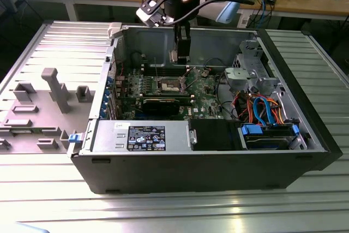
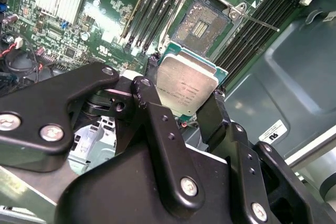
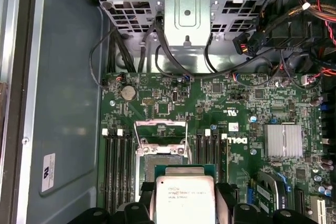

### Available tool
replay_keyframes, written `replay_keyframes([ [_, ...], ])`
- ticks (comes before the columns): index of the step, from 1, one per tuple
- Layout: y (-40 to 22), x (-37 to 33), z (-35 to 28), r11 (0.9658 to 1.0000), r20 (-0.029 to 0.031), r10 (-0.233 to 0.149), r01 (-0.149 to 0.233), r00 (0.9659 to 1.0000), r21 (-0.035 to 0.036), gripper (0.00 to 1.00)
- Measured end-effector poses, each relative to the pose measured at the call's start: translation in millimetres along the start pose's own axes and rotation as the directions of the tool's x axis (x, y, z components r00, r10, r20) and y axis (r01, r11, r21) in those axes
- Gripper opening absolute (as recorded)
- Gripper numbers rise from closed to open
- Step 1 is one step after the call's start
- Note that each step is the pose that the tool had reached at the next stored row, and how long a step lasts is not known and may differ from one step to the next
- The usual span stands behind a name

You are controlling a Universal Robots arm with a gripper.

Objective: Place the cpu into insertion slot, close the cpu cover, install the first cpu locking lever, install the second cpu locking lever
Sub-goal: 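Place the cpu into insertion slot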

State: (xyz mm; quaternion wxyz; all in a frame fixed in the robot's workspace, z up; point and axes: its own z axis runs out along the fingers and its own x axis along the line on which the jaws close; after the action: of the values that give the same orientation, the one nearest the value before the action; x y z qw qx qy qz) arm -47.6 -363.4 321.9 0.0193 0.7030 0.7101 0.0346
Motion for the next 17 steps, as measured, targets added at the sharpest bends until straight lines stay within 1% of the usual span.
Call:
replay_keyframes([
  [3, -0.5, -0.1, 4.8, 1.0, 0.0006, 0.005, -0.005, 1.0, 0.0035, 0.54],
  [4, -0.5, -0.1, 6.0, 1.0, 0.0007, 0.006, -0.006, 1.0, 0.0057, 0.54],
  [5, -0.7, -0.2, 8.0, 0.9999, 0.0008, 0.008, -0.008, 1.0, 0.0105, 0.54],
  [11, -1.0, -0.3, 12.9, 0.9998, 0.0011, 0.011, -0.011, 0.9999, 0.018, 0.54],
  [13, -1.2, -0.3, 14.1, 0.9997, 0.0014, 0.012, -0.012, 0.9999, 0.0188, 0.54],
  [14, -1.2, -0.2, 14.8, 0.9997, 0.0041, 0.013, -0.013, 0.9999, 0.0199, 0.54],
  [17, -1.4, -0.3, 17.3, 0.9997, 0.0064, 0.016, -0.016, 0.9999, 0.0201, 0.54],
])
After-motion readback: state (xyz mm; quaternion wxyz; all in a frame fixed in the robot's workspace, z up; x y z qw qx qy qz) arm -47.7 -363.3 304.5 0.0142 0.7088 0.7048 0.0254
